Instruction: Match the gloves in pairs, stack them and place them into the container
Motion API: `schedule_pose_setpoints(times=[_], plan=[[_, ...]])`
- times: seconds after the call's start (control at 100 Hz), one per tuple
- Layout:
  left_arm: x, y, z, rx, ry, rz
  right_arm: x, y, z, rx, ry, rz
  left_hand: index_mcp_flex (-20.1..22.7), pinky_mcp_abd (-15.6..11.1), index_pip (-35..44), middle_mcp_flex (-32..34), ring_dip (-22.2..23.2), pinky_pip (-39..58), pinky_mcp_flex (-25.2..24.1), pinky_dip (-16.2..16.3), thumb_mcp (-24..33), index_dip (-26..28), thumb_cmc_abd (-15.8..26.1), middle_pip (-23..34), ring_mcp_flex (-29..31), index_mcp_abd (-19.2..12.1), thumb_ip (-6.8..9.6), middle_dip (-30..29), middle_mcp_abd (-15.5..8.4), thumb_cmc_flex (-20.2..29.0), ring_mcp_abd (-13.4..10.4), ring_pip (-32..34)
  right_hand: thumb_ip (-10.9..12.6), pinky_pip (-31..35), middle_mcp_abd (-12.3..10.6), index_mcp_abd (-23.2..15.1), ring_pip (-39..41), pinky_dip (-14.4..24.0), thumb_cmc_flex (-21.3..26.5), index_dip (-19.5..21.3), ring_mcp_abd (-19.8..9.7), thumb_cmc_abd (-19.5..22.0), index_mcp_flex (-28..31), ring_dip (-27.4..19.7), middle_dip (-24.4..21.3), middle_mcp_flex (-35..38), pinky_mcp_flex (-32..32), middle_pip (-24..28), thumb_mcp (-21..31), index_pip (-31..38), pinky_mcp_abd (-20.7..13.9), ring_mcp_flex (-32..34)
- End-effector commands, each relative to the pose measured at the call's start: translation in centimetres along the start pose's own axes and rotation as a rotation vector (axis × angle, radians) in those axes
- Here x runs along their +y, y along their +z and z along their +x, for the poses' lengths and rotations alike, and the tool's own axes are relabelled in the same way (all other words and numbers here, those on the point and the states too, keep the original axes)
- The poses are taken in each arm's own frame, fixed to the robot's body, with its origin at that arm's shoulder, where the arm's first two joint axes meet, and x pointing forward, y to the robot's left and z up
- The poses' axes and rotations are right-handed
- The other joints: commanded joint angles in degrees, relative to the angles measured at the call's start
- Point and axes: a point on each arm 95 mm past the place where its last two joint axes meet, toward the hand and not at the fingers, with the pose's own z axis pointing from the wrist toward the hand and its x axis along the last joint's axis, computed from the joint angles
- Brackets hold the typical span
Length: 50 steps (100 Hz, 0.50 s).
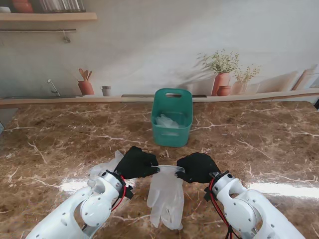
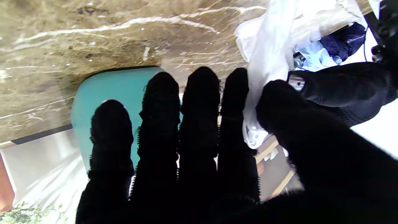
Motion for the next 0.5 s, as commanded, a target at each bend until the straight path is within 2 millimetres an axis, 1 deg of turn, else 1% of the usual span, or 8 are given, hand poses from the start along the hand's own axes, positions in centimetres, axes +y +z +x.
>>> schedule_pose_setpoints(times=[0.0, 0.14, 0.21, 0.27, 0.49], plan=[[0.2, 1.0, 0.5, 0.004, -0.022, -0.014, -0.3, 0.4, -0.9, -0.023, -0.003, 0.03, 1.01, -0.81, 1.34, 2.62, -0.67, 1.79, -0.65, -0.27, 1.92, -0.5, -0.89, 1.54, 0.5, -2.2, -1.27, -0.26, 0.4, -0.99, -0.11, 2.18, -1.39, 2.28, -0.9, -2.01, 1.03, -0.13, -0.89, 0.52, -1.03, 0.41, 0.4, 0.69, 1.03, 0.41, -0.06, 0.92, 2.18, -0.21, -0.65, 0.39], [1.0, 2.5, 0.0, -0.004, 0.036, -0.02, -1.0, 1.7, -2.4, -0.04, -0.049, 0.027, 0.82, -0.94, 1.36, 2.63, -0.74, 1.91, -0.51, -0.32, 2.06, -0.57, -0.79, 1.49, 0.55, -2.64, -1.31, -0.26, 0.15, -1.29, -0.35, 2.15, -1.89, 2.16, -1.14, -2.47, 0.96, -0.19, -1.13, 0.65, -1.39, 0.25, 0.31, 0.63, 1.0, 0.17, -0.13, 1.03, 2.25, -0.03, -0.82, 0.19], [1.4, 3.0, -0.3, -0.015, 0.053, -0.024, -1.4, 2.3, -3.2, -0.044, -0.074, 0.013, 0.84, -1.05, 1.47, 2.61, -0.75, 1.89, -0.66, -0.37, 2.24, -0.57, -0.95, 1.49, 0.54, -2.41, -1.29, -0.24, 0.44, -1.24, -0.21, 2.14, -2.22, 2.1, -1.45, -3.0, 0.89, -0.23, -1.31, 0.77, -1.52, 0.21, 0.16, 0.59, 1.02, 0.03, -0.16, 1.17, 2.34, -0.01, -0.91, 0.09], [1.5, 3.4, -0.6, -0.022, 0.076, -0.028, -1.7, 2.8, -3.9, -0.04, -0.095, -0.002, 0.86, -1.0, 1.53, 2.68, -0.75, 1.98, -0.55, -0.4, 2.42, -0.65, -1.03, 1.55, 0.59, -2.62, -1.3, -0.2, 0.14, -1.44, -0.37, 2.2, -2.65, 1.78, -1.71, -3.68, 0.64, -0.34, -1.56, 0.83, -1.66, 0.4, -0.23, 0.49, 0.97, -0.4, -0.45, 1.13, 2.23, -0.16, -1.13, -0.28], [2.2, 4.8, -1.6, -0.062, 0.129, -0.037, -2.6, 4.0, -5.3, -0.062, -0.117, -0.003, 0.25, -1.26, 1.29, 1.9, -0.78, 2.07, -0.72, -0.54, 2.17, -1.07, -0.29, 1.24, -0.22, -3.12, -1.39, -0.24, -0.15, -1.7, -0.48, 2.01, -3.09, 1.48, -2.15, -4.1, 0.27, -0.44, -1.64, 0.95, -1.94, 0.56, -0.4, 0.3, 0.73, -0.78, -0.58, 1.11, 2.28, -0.35, -1.35, -0.5]])
